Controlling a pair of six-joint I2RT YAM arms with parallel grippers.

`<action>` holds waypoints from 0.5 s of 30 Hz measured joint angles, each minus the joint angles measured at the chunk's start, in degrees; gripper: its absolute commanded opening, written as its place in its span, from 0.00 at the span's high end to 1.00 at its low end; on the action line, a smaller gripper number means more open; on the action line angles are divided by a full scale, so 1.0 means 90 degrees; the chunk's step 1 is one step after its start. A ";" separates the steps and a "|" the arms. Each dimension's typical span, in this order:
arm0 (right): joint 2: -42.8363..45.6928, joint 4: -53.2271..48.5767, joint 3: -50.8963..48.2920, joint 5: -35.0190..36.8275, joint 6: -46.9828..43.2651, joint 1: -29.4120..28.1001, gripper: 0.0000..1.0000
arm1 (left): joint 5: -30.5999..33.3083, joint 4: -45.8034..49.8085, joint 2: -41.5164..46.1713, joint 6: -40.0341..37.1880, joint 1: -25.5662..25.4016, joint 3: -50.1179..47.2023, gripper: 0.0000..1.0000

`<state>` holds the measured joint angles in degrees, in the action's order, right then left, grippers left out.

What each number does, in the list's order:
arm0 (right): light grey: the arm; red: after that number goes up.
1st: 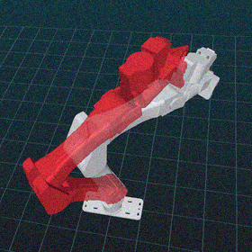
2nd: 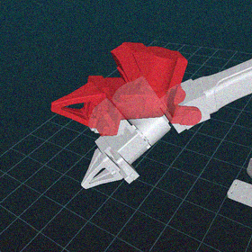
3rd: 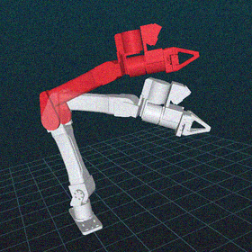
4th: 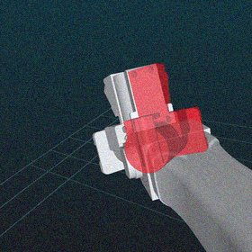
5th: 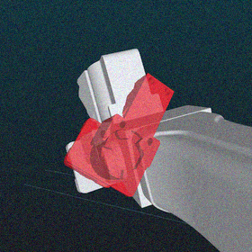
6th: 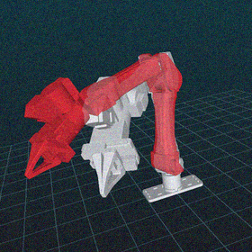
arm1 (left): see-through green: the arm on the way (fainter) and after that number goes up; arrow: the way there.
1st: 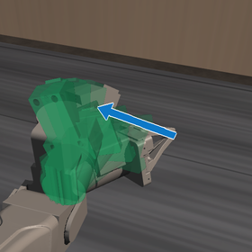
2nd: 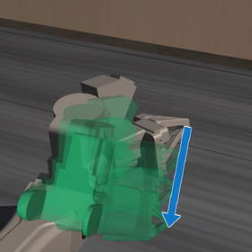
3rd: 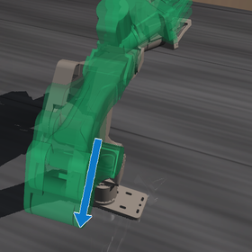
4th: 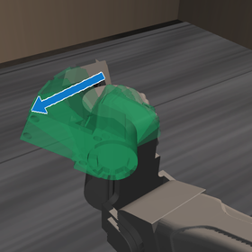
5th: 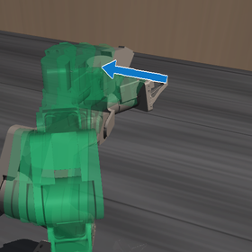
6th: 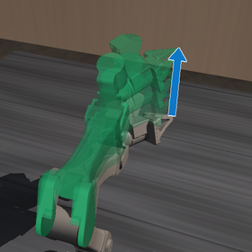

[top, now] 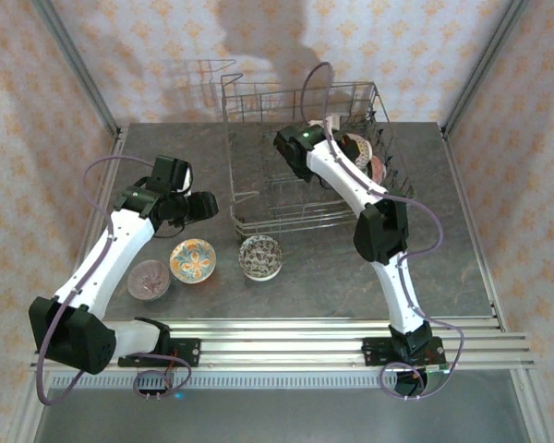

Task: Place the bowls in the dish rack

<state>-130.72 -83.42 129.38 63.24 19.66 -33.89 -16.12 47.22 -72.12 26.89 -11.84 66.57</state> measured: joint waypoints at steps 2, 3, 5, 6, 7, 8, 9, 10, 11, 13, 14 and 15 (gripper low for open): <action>-0.0114 -0.0097 0.0049 0.0061 0.0005 -0.0073 1.00 | -0.0010 -0.0027 0.0022 0.0000 0.0024 -0.0078 0.41; -0.0189 -0.0172 0.0092 0.0095 0.0005 -0.0109 1.00 | -0.0019 -0.0046 0.0034 0.0000 0.0034 -0.0114 0.41; -0.0313 -0.0328 0.0136 0.0197 0.0036 -0.0160 1.00 | -0.0022 -0.0066 0.0061 0.0002 0.0046 -0.0165 0.41; -0.0376 -0.0435 0.0170 0.0279 0.0090 -0.0175 1.00 | -0.0024 -0.0073 0.0073 0.0002 0.0066 -0.0185 0.41; -0.0442 -0.0573 0.0233 0.0350 0.0182 -0.0180 1.00 | -0.0032 -0.0097 0.0097 0.0002 0.0066 -0.0216 0.41; -0.0486 -0.0665 0.0279 0.0384 0.0274 -0.0185 1.00 | -0.0041 -0.0109 0.0126 0.0005 0.0066 -0.0243 0.41; -0.0527 -0.0753 0.0340 0.0401 0.0372 -0.0185 1.00 | -0.0046 -0.0129 0.0158 0.0005 0.0066 -0.0272 0.41; -0.0556 -0.0816 0.0384 0.0418 0.0444 -0.0185 1.00 | -0.0049 -0.0148 0.0192 0.0005 0.0066 -0.0299 0.41; -0.0580 -0.0872 0.0415 0.0437 0.0505 -0.0185 1.00 | -0.0049 -0.0172 0.0221 0.0007 0.0066 -0.0323 0.41; -0.0641 -0.0981 0.0464 0.0510 0.0612 -0.0189 1.00 | -0.0056 -0.0192 0.0277 0.0019 0.0066 -0.0369 0.41; -0.0678 -0.1015 0.0493 0.0554 0.0651 -0.0192 1.00 | -0.0066 -0.0192 0.0287 0.0019 0.0066 -0.0381 0.41; -0.0721 -0.1056 0.0532 0.0629 0.0680 -0.0202 1.00 | -0.0075 -0.0204 0.0296 0.0022 0.0066 -0.0396 0.41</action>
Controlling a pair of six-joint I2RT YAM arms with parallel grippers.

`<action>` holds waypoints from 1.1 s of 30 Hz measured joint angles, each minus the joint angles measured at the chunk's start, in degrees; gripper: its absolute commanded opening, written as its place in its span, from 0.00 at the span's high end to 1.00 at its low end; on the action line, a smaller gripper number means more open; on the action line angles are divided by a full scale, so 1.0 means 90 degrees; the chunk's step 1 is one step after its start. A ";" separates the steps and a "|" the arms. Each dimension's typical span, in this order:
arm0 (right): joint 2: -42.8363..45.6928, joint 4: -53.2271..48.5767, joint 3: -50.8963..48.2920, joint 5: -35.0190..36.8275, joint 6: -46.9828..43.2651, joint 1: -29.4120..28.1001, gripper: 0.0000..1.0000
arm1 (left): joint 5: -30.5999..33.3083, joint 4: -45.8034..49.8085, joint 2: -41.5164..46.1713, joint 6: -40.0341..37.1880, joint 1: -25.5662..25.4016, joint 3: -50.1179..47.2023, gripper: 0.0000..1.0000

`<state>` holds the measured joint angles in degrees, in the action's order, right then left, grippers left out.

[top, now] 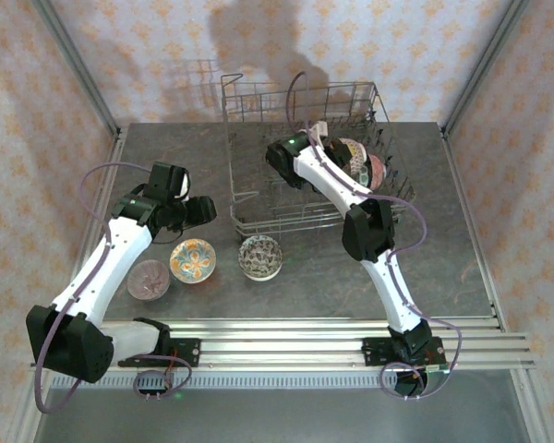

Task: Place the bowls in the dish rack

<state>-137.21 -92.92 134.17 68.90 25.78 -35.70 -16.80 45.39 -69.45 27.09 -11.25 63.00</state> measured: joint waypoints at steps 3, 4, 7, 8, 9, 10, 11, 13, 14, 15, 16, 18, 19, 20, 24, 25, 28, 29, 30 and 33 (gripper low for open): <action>-0.0049 -0.0017 0.0012 0.0151 0.0029 -0.0032 1.00 | -0.0049 -0.0051 0.0000 0.0002 0.0000 -0.0058 0.41; -0.0051 -0.0017 0.0012 0.0168 0.0027 -0.0041 1.00 | -0.0068 -0.0053 0.0000 0.0002 0.0000 -0.0073 0.41; -0.0066 -0.0019 0.0012 0.0228 0.0019 -0.0046 1.00 | -0.0092 -0.0095 0.0000 0.0005 0.0000 -0.0095 0.42; -0.0073 -0.0019 0.0012 0.0250 0.0017 -0.0046 1.00 | -0.0092 -0.0109 0.0010 0.0007 0.0000 -0.0097 0.41; -0.0085 -0.0019 0.0012 0.0277 0.0015 -0.0046 1.00 | -0.0095 -0.0129 0.0019 0.0010 0.0000 -0.0102 0.42; -0.0097 -0.0019 0.0012 0.0296 0.0010 -0.0046 1.00 | -0.0095 -0.0143 0.0041 0.0029 0.0000 -0.0109 0.41; -0.0107 -0.0019 0.0012 0.0328 -0.0005 -0.0046 1.00 | -0.0102 -0.0170 0.0070 0.0049 0.0000 -0.0131 0.41; -0.0121 -0.0022 0.0012 0.0379 -0.0032 -0.0044 1.00 | -0.0114 -0.0194 0.0134 0.0061 0.0000 -0.0182 0.41; -0.0124 -0.0022 0.0012 0.0396 -0.0044 -0.0044 1.00 | -0.0117 -0.0206 0.0153 0.0080 0.0000 -0.0202 0.41; -0.0126 -0.0019 0.0012 0.0408 -0.0058 -0.0041 1.00 | -0.0117 -0.0238 0.0170 0.0102 0.0000 -0.0228 0.41; -0.0129 -0.0022 0.0012 0.0420 -0.0080 -0.0039 1.00 | -0.0117 -0.0255 0.0180 0.0121 0.0000 -0.0248 0.41; -0.0129 -0.0022 0.0012 0.0425 -0.0107 -0.0027 1.00 | -0.0119 -0.0279 0.0180 0.0148 0.0000 -0.0282 0.41; -0.0129 -0.0022 0.0012 0.0427 -0.0112 -0.0017 1.00 | -0.0121 -0.0294 0.0180 0.0153 0.0000 -0.0306 0.41; -0.0129 -0.0022 0.0012 0.0432 -0.0129 -0.0005 1.00 | -0.0119 -0.0294 0.0182 0.0158 0.0000 -0.0316 0.41; -0.0129 -0.0019 0.0010 0.0527 -0.0155 0.0061 1.00 | -0.0134 -0.0321 0.0209 0.0170 0.0000 -0.0355 0.41; -0.0129 -0.0019 0.0010 0.0532 -0.0155 0.0085 1.00 | -0.0136 -0.0325 0.0216 0.0170 0.0000 -0.0355 0.41; -0.0129 -0.0022 0.0010 0.0617 -0.0180 0.0117 1.00 | -0.0138 -0.0338 0.0238 0.0170 0.0000 -0.0355 0.41; -0.0129 -0.0024 0.0010 0.0634 -0.0204 0.0124 1.00 | -0.0141 -0.0340 0.0240 0.0170 0.0000 -0.0355 0.41; -0.0129 -0.0027 0.0010 0.0641 -0.0209 0.0126 1.00 | -0.0138 -0.0340 0.0245 0.0170 0.0000 -0.0355 0.41; -0.0136 -0.0034 0.0012 0.0658 -0.0272 0.0121 1.00 | -0.0141 -0.0342 0.0245 0.0170 0.0000 -0.0355 0.41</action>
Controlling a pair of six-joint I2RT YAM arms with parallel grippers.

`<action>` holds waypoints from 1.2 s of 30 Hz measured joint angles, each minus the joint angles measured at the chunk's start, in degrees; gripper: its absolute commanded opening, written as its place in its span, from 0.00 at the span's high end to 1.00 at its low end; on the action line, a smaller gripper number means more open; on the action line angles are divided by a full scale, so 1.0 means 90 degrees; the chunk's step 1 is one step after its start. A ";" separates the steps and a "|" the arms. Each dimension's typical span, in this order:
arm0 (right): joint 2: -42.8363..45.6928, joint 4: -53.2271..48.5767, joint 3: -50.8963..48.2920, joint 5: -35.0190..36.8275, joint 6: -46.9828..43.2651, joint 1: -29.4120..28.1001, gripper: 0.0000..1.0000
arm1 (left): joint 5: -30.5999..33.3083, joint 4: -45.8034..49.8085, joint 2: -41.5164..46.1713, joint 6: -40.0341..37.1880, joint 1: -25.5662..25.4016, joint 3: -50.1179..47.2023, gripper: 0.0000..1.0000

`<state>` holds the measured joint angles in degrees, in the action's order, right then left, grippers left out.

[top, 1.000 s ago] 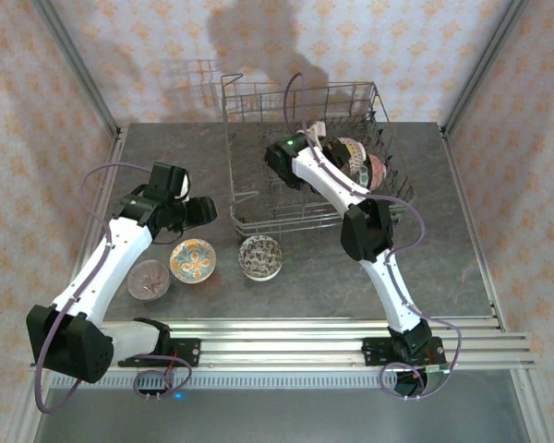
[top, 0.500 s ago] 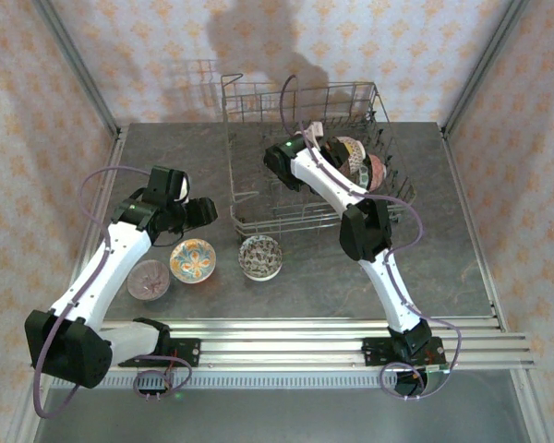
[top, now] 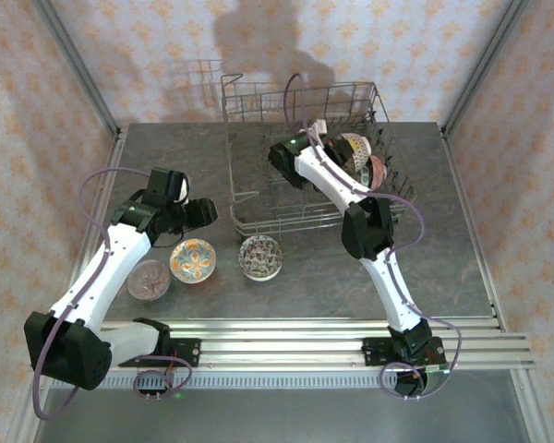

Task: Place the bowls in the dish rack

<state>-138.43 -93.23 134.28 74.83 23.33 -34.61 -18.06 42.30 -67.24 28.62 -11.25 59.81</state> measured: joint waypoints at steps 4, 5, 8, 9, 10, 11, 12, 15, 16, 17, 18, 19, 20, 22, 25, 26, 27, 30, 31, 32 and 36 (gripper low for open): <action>-0.0083 -0.0002 0.0000 0.0002 0.0002 -0.0075 1.00 | 0.0000 0.0002 0.0000 -0.0002 0.0000 0.0000 0.41; -0.0119 -0.0002 0.0000 -0.0017 0.0002 -0.0112 1.00 | 0.0000 0.0002 0.0000 -0.0002 0.0000 0.0000 0.41; -0.0253 -0.0002 0.0000 -0.0177 0.0002 -0.0221 1.00 | 0.0000 0.0002 0.0000 -0.0002 0.0000 0.0000 0.41; -0.0296 -0.0005 0.0000 -0.0194 0.0005 -0.0253 1.00 | 0.0000 0.0002 0.0000 -0.0002 0.0000 0.0000 0.41; -0.0323 -0.0005 0.0000 -0.0192 0.0005 -0.0277 1.00 | 0.0000 0.0002 0.0000 -0.0002 0.0000 0.0000 0.41; -0.0342 -0.0005 0.0000 -0.0194 0.0007 -0.0294 1.00 | 0.0000 0.0002 0.0000 -0.0002 0.0000 0.0000 0.41; -0.0345 -0.0005 0.0000 -0.0199 0.0012 -0.0306 1.00 | 0.0000 0.0005 0.0000 -0.0002 0.0000 0.0000 0.41; -0.0345 -0.0007 0.0000 -0.0240 0.0034 -0.0316 1.00 | 0.0000 0.0005 0.0000 -0.0002 0.0000 0.0000 0.42; -0.0345 -0.0005 0.0000 -0.0253 0.0041 -0.0316 1.00 | 0.0000 0.0005 0.0000 -0.0002 0.0000 0.0002 0.41; -0.0345 -0.0007 0.0007 -0.0274 0.0049 -0.0318 0.98 | 0.0000 0.0005 0.0000 -0.0002 0.0000 0.0002 0.41; -0.0352 -0.0007 0.0029 -0.0301 0.0049 -0.0323 0.97 | 0.0000 0.0005 0.0000 -0.0002 0.0000 0.0002 0.41; -0.0357 -0.0007 0.0056 -0.0323 0.0049 -0.0323 0.95 | 0.0000 0.0005 0.0000 -0.0002 0.0000 0.0002 0.41; -0.0364 -0.0007 0.0083 -0.0357 0.0049 -0.0323 0.92 | 0.0000 0.0005 0.0000 -0.0002 0.0000 0.0002 0.41; -0.0364 -0.0005 0.0104 -0.0418 0.0046 -0.0323 0.88 | 0.0000 0.0007 0.0000 -0.0002 0.0000 0.0002 0.42; -0.0364 -0.0005 0.0146 -0.0629 0.0049 -0.0350 0.78 | 0.0000 0.0007 0.0000 -0.0002 0.0000 0.0002 0.41; -0.0369 -0.0005 0.0160 -0.0709 0.0036 -0.0364 0.78 | 0.0000 0.0007 0.0000 -0.0002 0.0000 0.0002 0.41; -0.0379 -0.0005 0.0170 -0.0792 0.0029 -0.0379 0.77 | 0.0000 0.0007 0.0000 -0.0002 0.0000 0.0002 0.41; -0.0427 -0.0005 0.0180 -0.1001 0.0022 -0.0401 0.76 | 0.0000 0.0007 0.0000 0.0000 0.0000 0.0002 0.42; -0.0447 -0.0002 0.0180 -0.1069 0.0019 -0.0401 0.76 | 0.0000 0.0007 0.0000 0.0000 0.0000 0.0002 0.41; -0.0474 -0.0002 0.0182 -0.1112 0.0022 -0.0401 0.76 | 0.0000 0.0007 0.0000 0.0002 0.0000 0.0002 0.41; -0.0583 -0.0002 0.0265 -0.1294 -0.0005 -0.0398 0.73 | 0.0000 0.0007 0.0005 0.0024 0.0000 0.0002 0.41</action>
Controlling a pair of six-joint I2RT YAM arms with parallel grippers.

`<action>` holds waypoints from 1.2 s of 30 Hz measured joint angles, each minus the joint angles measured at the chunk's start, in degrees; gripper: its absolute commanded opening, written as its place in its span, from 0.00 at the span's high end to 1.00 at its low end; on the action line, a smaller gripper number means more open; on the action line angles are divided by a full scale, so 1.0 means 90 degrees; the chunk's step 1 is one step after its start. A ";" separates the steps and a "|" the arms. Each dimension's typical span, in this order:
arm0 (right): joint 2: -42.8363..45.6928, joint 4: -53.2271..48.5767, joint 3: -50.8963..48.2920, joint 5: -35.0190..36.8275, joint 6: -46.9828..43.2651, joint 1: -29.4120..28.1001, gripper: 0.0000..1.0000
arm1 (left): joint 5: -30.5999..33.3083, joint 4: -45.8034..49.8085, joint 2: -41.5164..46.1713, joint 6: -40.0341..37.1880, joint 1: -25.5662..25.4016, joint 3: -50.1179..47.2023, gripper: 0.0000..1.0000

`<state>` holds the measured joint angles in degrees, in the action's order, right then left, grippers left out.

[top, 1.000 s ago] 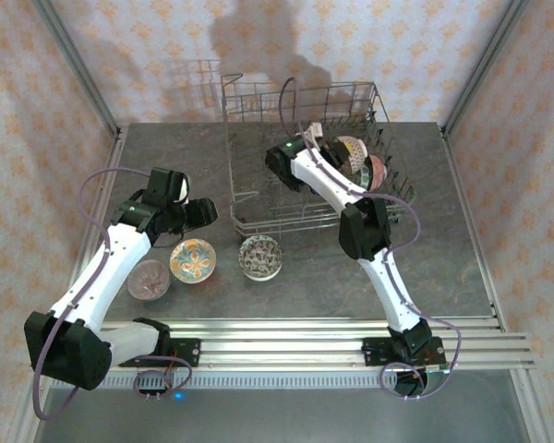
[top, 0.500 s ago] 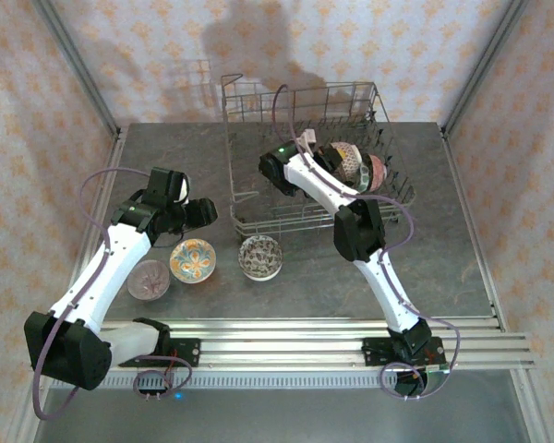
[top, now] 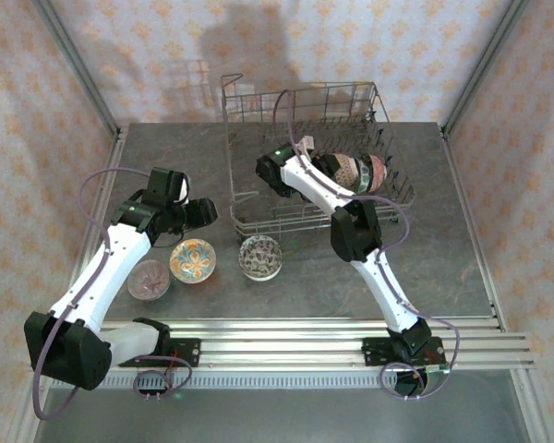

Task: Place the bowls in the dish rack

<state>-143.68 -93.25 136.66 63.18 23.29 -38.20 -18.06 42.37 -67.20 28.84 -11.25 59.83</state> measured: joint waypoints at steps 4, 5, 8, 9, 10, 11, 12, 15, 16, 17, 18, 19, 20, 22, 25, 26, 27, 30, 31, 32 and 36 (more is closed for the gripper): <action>-0.0032 0.0000 0.0104 -0.0194 -0.0092 0.0019 0.69 | 0.0000 0.0000 0.0010 0.0036 0.0000 -0.0002 0.41; -0.0032 0.0000 0.0124 -0.0216 -0.0100 0.0029 0.69 | 0.0000 0.0000 0.0017 0.0061 0.0000 -0.0002 0.41; -0.0032 -0.0002 0.0148 -0.0340 -0.0146 0.0078 0.68 | -0.0002 -0.0015 0.0126 0.0126 0.0000 -0.0075 0.41; -0.0032 0.0000 0.0151 -0.0393 -0.0165 0.0087 0.68 | -0.0002 -0.0024 0.0170 0.0141 0.0000 -0.0114 0.41; -0.0034 0.0000 0.0151 -0.0464 -0.0182 0.0119 0.68 | -0.0005 -0.0024 0.0223 0.0146 0.0000 -0.0168 0.41; -0.0034 0.0000 0.0151 -0.0522 -0.0211 0.0143 0.68 | -0.0005 -0.0027 0.0272 0.0146 0.0000 -0.0211 0.41; -0.0034 0.0002 0.0151 -0.0568 -0.0238 0.0170 0.68 | -0.0010 -0.0024 0.0308 0.0175 0.0000 -0.0250 0.41; -0.0034 0.0044 0.0158 -0.0699 -0.0333 0.0250 0.63 | -0.0022 -0.0027 0.0369 0.0294 0.0000 -0.0316 0.41; -0.0034 0.0056 0.0175 -0.0738 -0.0384 0.0267 0.62 | -0.0022 -0.0024 0.0376 0.0311 0.0000 -0.0330 0.41; -0.0034 0.0083 0.0209 -0.0782 -0.0430 0.0282 0.59 | -0.0024 -0.0027 0.0384 0.0321 0.0000 -0.0342 0.41; -0.0034 0.0124 0.0228 -0.0814 -0.0478 0.0289 0.59 | -0.0024 -0.0024 0.0389 0.0340 0.0000 -0.0350 0.41; -0.0034 0.0163 0.0248 -0.0845 -0.0525 0.0294 0.58 | -0.0024 -0.0027 0.0401 0.0357 0.0000 -0.0357 0.41; -0.0034 0.0204 0.0262 -0.0879 -0.0578 0.0299 0.55 | -0.0024 -0.0024 0.0413 0.0364 0.0000 -0.0362 0.41; -0.0034 0.0299 0.0277 -0.0971 -0.0682 0.0299 0.47 | -0.0024 -0.0024 0.0440 0.0386 0.0000 -0.0369 0.41; -0.0024 0.0359 0.0376 -0.1056 -0.0925 0.0323 0.36 | -0.0024 -0.0019 0.0454 0.0413 0.0000 -0.0369 0.41; -0.0015 0.0386 0.0398 -0.1093 -0.0993 0.0338 0.33 | -0.0024 -0.0019 0.0454 0.0413 0.0000 -0.0369 0.41; 0.0007 0.0423 0.0413 -0.1132 -0.1054 0.0355 0.31 | -0.0024 -0.0015 0.0454 0.0413 0.0000 -0.0369 0.41; 0.0124 0.0491 0.0413 -0.1321 -0.1185 0.0396 0.24 | -0.0022 0.0041 0.0466 0.0410 0.0000 -0.0369 0.41; 0.0177 0.0520 0.0413 -0.1404 -0.1226 0.0401 0.22 | -0.0022 0.0063 0.0474 0.0408 0.0000 -0.0369 0.41; 0.0238 0.0549 0.0410 -0.1511 -0.1273 0.0401 0.21 | -0.0022 0.0075 0.0486 0.0408 0.0000 -0.0369 0.41; 0.0529 0.0835 0.0350 -0.2130 -0.1384 0.0359 0.18 | -0.0022 0.0143 0.0512 0.0369 0.0000 -0.0367 0.41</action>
<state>-138.91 -85.73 139.81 44.01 10.83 -34.96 -18.26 43.66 -62.59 32.16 -11.25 56.53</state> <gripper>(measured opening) 0.814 0.587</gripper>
